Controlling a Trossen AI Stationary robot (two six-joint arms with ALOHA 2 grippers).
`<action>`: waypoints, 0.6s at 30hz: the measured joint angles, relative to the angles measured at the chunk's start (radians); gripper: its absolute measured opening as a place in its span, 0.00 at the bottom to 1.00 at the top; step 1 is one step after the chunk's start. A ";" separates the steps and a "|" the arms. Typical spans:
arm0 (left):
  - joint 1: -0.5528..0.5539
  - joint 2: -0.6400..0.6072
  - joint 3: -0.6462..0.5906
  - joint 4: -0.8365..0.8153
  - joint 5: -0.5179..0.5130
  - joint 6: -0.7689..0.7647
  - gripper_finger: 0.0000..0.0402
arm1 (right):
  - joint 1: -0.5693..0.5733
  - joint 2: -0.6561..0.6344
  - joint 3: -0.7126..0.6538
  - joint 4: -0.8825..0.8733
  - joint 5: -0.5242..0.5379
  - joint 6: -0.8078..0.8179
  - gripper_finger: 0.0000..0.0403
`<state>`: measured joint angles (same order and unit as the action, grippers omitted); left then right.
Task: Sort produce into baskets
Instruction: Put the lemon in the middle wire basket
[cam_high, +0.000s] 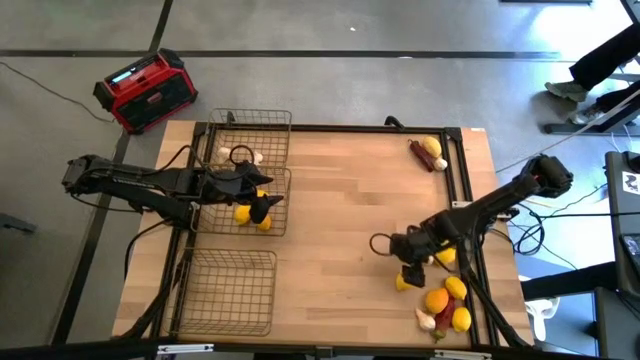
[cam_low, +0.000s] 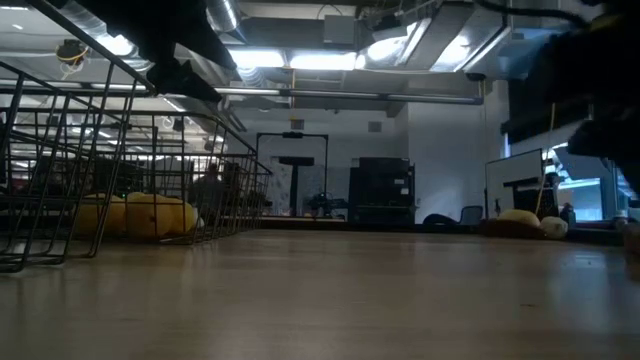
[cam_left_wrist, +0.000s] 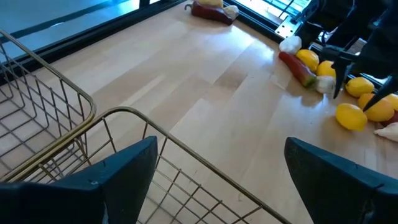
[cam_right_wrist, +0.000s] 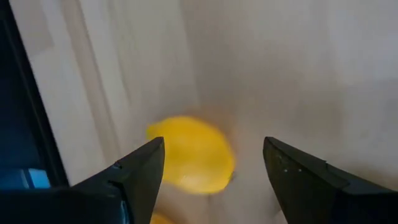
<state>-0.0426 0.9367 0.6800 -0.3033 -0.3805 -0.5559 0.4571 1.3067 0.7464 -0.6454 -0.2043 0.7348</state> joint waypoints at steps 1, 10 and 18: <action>-0.002 0.000 0.000 0.000 0.000 0.000 0.86 | 0.020 0.000 0.000 -0.002 -0.002 0.022 0.67; -0.006 0.000 0.000 0.000 0.004 -0.012 0.86 | 0.199 0.000 0.000 0.009 0.102 0.084 0.67; -0.006 0.000 0.000 0.000 0.000 -0.012 0.86 | 0.250 0.000 0.000 0.016 0.283 0.020 0.67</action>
<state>-0.0483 0.9367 0.6800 -0.3034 -0.3803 -0.5675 0.7072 1.3067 0.7460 -0.6296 0.0782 0.7545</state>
